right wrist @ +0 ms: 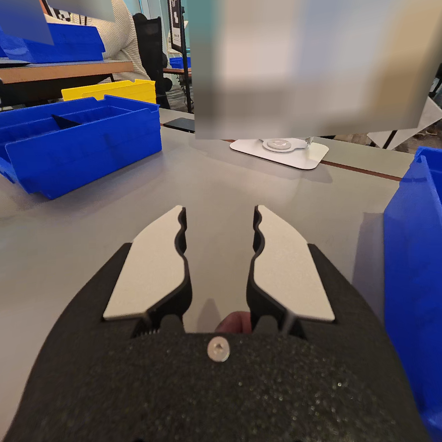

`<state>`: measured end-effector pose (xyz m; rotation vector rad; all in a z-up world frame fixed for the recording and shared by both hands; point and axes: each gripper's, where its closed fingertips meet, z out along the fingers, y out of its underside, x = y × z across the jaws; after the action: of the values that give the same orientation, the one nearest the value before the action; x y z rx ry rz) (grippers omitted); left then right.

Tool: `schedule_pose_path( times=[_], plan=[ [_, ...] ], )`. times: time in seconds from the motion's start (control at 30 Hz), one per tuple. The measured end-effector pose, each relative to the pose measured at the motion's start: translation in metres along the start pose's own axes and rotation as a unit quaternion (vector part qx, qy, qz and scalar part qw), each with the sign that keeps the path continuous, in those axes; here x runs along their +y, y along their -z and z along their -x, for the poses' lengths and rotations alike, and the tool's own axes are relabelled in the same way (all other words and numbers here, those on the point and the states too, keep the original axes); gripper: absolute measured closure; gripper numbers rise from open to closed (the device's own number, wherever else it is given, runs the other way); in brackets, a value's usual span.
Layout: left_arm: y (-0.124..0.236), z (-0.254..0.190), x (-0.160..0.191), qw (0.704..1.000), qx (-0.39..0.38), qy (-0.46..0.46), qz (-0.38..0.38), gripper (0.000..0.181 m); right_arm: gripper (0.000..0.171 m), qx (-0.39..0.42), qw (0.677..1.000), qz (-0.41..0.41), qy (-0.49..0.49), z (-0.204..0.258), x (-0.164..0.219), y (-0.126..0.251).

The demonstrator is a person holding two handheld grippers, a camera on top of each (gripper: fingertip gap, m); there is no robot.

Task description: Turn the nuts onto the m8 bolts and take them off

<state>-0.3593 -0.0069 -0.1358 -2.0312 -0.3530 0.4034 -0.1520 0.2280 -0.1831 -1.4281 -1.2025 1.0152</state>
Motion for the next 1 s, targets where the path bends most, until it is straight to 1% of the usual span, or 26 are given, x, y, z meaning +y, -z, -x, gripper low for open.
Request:
schedule_pose_path(
  times=[0.13,0.2,0.27,0.33,0.43,0.5,0.57,0.63,0.7,0.77,0.9,1.0],
  plan=[
    [0.000,0.061,0.047,0.989,0.006,-0.026,0.145,0.113,0.119,-0.005,1.000,-0.002,-0.007,-0.001,0.001,0.000],
    [-0.003,0.087,0.068,0.975,0.007,-0.077,0.208,0.116,0.120,-0.008,1.000,-0.004,-0.010,-0.001,0.000,0.001],
    [-0.009,0.104,0.081,0.961,0.015,-0.116,0.250,0.115,0.121,-0.011,1.000,-0.003,-0.012,-0.001,0.001,0.000],
    [-0.017,0.109,0.079,0.954,0.038,-0.143,0.262,0.116,0.121,-0.013,1.000,-0.001,-0.013,0.000,0.002,0.000],
    [-0.036,0.122,0.058,0.941,0.034,-0.203,0.268,0.118,0.122,-0.012,1.000,-0.001,-0.011,0.000,0.002,0.000],
    [-0.057,0.127,0.039,0.934,0.045,-0.216,0.280,0.123,0.122,-0.012,1.000,-0.002,-0.010,-0.001,0.000,0.000],
    [-0.078,0.133,0.033,0.922,0.058,-0.217,0.315,0.122,0.123,-0.010,1.000,-0.003,-0.008,-0.002,-0.001,0.000],
    [-0.106,0.141,0.030,0.923,0.051,-0.192,0.331,0.123,0.123,-0.007,1.000,-0.004,-0.006,-0.003,-0.003,0.002],
    [-0.131,0.149,0.034,0.926,0.042,-0.138,0.349,0.129,0.124,-0.005,1.000,-0.006,-0.005,-0.005,-0.004,0.004],
    [-0.151,0.153,0.041,0.931,0.034,-0.080,0.354,0.129,0.126,-0.003,1.000,-0.009,-0.003,-0.006,-0.006,0.006],
    [-0.175,0.156,0.063,0.925,0.020,0.031,0.377,0.130,0.127,0.001,1.000,-0.015,0.002,-0.010,-0.011,0.009],
    [-0.188,0.164,0.068,0.923,-0.009,0.078,0.377,0.130,0.128,0.000,1.000,-0.017,0.001,-0.012,-0.012,0.009]
  ],
)
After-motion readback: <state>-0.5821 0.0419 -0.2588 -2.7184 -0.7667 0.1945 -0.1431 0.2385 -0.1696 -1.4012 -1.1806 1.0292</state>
